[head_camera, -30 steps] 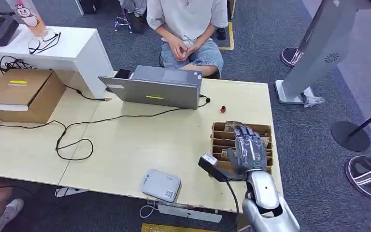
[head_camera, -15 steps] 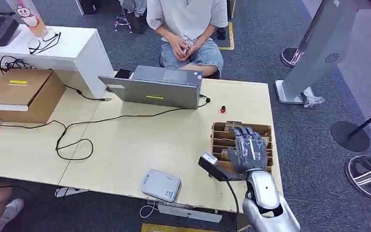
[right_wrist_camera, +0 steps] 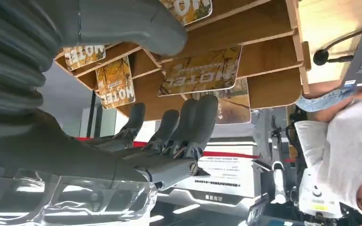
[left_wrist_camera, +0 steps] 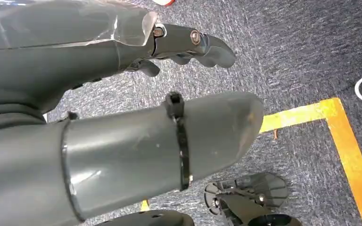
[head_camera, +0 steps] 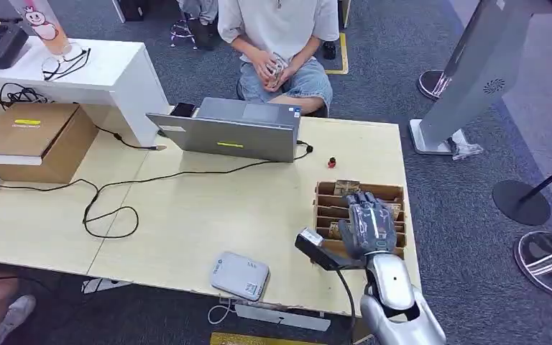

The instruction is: Pass the card to the sensor for recognition and then transmit it.

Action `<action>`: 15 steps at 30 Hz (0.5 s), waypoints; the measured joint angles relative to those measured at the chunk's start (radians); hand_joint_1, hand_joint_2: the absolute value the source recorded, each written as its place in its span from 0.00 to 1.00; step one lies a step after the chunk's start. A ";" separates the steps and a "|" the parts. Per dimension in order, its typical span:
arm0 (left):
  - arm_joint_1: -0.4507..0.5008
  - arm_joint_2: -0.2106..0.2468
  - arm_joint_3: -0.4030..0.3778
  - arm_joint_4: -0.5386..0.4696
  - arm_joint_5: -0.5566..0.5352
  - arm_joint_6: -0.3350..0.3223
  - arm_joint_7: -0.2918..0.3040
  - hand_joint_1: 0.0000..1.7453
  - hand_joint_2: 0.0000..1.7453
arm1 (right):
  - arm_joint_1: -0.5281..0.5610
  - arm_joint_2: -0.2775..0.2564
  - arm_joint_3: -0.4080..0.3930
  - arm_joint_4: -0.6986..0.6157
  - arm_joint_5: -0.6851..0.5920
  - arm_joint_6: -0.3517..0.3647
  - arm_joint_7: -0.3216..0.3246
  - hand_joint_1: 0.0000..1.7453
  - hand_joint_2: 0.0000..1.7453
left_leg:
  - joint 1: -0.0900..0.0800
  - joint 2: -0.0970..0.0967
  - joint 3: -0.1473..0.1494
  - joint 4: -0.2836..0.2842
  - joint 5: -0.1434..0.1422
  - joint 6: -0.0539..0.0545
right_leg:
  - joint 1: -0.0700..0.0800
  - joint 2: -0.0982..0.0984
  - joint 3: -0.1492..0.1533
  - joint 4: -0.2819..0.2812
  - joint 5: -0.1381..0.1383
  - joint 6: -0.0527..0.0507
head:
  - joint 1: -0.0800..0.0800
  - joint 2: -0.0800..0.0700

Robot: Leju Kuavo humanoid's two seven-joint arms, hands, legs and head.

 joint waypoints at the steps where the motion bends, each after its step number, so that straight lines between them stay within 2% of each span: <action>1: 0.000 0.000 0.000 0.000 0.000 0.000 0.000 0.00 0.00 | -0.002 0.000 0.000 0.003 0.000 0.000 0.000 0.51 1.00 | 0.000 0.000 0.000 0.000 0.000 0.000 | 0.000 0.000 0.000 0.000 0.000 0.000 | 0.000 0.000; 4: 0.000 0.000 0.000 0.000 0.000 0.000 0.000 0.00 0.00 | -0.007 0.000 0.000 0.011 0.000 -0.001 0.000 0.59 1.00 | 0.000 0.000 0.000 0.000 0.000 0.000 | 0.000 0.000 0.000 0.000 0.000 0.000 | 0.000 0.000; 6: 0.000 0.000 0.000 0.000 0.000 0.000 0.000 0.00 0.00 | -0.012 0.000 0.000 0.017 -0.002 -0.002 0.000 0.70 1.00 | 0.000 0.000 0.000 0.000 0.000 0.000 | 0.000 0.000 0.000 0.000 0.000 0.000 | 0.000 0.000; 15: 0.000 0.000 0.000 0.000 0.000 0.000 0.000 0.00 0.00 | -0.021 0.000 0.001 0.033 -0.002 -0.003 0.000 0.72 1.00 | 0.000 0.000 0.000 0.000 0.000 0.000 | 0.000 0.000 0.000 0.000 0.000 0.000 | 0.000 0.000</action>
